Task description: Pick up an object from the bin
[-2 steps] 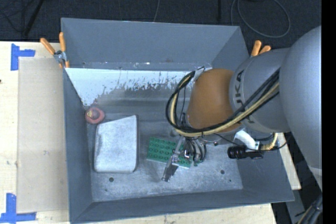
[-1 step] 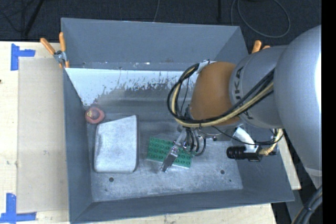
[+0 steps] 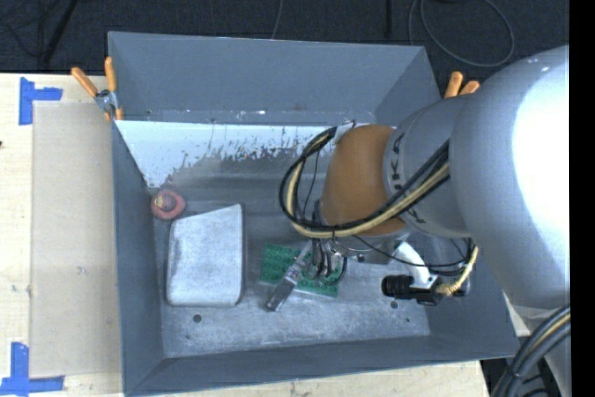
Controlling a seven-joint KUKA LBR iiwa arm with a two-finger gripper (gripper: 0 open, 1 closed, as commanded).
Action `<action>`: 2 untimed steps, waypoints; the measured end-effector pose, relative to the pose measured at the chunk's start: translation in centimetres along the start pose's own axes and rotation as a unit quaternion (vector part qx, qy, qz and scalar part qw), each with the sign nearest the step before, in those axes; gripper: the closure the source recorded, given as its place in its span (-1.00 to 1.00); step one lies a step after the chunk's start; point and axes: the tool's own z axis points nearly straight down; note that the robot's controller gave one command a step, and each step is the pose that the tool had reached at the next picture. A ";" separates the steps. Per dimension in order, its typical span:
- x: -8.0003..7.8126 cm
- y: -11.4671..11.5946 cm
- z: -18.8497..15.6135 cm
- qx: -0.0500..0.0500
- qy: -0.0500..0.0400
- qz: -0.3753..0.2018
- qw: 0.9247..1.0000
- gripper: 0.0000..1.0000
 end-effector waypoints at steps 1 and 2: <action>-0.1 0.0 -0.1 0.000 0.001 0.000 1.000 -1.00; -0.3 0.2 -0.5 -0.003 -0.002 0.000 1.000 1.00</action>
Offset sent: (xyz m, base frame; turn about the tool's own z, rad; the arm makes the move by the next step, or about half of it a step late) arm 0.0000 0.0000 0.0000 0.0000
